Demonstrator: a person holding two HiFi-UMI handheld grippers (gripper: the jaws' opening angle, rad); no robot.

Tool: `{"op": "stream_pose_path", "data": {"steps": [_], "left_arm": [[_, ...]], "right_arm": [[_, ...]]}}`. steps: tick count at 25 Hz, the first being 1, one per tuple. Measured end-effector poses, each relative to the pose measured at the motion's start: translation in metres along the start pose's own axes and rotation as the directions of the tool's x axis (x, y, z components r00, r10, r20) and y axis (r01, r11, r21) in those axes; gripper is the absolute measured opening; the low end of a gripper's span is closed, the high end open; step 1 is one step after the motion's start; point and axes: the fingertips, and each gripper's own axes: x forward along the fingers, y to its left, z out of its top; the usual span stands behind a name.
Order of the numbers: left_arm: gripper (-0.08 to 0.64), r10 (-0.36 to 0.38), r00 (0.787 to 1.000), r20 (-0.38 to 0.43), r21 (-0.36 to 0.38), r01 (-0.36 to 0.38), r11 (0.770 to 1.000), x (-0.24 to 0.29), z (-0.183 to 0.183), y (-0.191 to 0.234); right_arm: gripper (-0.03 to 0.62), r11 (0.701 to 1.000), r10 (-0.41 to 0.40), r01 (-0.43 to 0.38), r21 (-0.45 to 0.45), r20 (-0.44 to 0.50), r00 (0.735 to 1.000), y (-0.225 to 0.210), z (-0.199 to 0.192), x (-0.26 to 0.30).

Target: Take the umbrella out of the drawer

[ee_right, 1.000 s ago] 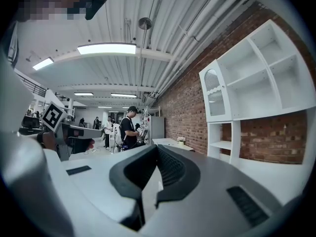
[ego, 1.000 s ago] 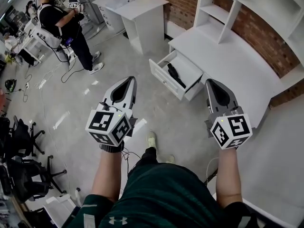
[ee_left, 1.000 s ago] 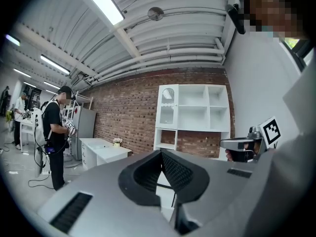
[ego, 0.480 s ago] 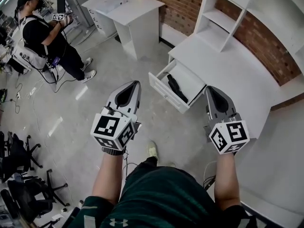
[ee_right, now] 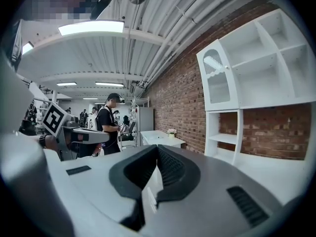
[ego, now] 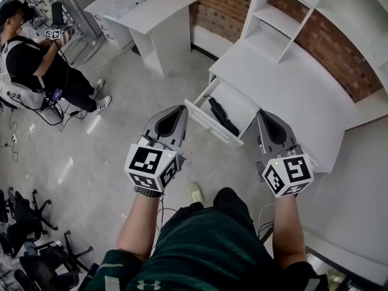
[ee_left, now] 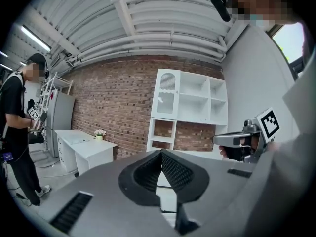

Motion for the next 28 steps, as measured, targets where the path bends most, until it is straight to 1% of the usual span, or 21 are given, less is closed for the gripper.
{"op": "stream_pose_path", "data": {"steps": [4,7,9,12,15,17,18,20,22,25,28], "left_arm": [[0.008,-0.031,0.999,-0.028,0.006,0.031,0.999,0.031,-0.011,-0.001],[0.008,-0.037,0.998,-0.043,-0.014,0.036,0.999,0.058,-0.022,-0.002],[0.008,-0.029,0.998,-0.052,-0.05,0.026,0.998,0.078,-0.033,-0.002],[0.008,-0.003,0.997,-0.072,-0.127,-0.006,0.992,0.11,-0.052,0.002],[0.008,0.029,0.995,-0.093,-0.194,-0.047,0.98,0.148,-0.072,0.007],[0.008,0.062,0.991,-0.119,-0.234,-0.089,0.968,0.17,-0.089,0.011],[0.008,0.081,0.986,-0.144,-0.259,-0.117,0.959,0.18,-0.102,0.012],[0.008,0.123,0.971,-0.207,-0.306,-0.184,0.934,0.201,-0.131,0.017],[0.008,0.157,0.951,-0.266,-0.328,-0.243,0.913,0.224,-0.157,0.025],[0.008,0.177,0.926,-0.332,-0.354,-0.297,0.887,0.252,-0.192,0.031],[0.008,0.192,0.9,-0.391,-0.372,-0.345,0.862,0.272,-0.227,0.034]], "right_arm": [[0.005,1.0,-0.009,0.009,0.005,0.004,1.0,-0.015,-0.001,0.019],[0.005,1.0,-0.002,0.002,0.014,0.016,1.0,-0.029,-0.003,0.036],[0.005,1.0,0.012,-0.013,0.018,0.025,1.0,-0.038,-0.004,0.048],[0.005,0.999,0.043,-0.044,0.018,0.041,0.998,-0.053,-0.004,0.067],[0.005,0.997,0.074,-0.075,0.02,0.051,0.996,-0.073,-0.005,0.093],[0.005,0.995,0.101,-0.102,0.021,0.049,0.994,-0.082,-0.01,0.11],[0.005,0.992,0.12,-0.121,0.02,0.041,0.992,-0.085,-0.014,0.118],[0.005,0.987,0.162,-0.162,0.021,0.023,0.987,-0.093,-0.024,0.138],[0.005,0.981,0.191,-0.191,0.023,0.016,0.981,-0.104,-0.032,0.158],[0.005,0.973,0.228,-0.227,0.032,-0.001,0.974,-0.118,-0.049,0.184],[0.005,0.966,0.254,-0.252,0.049,-0.04,0.966,-0.132,-0.08,0.208]]}}
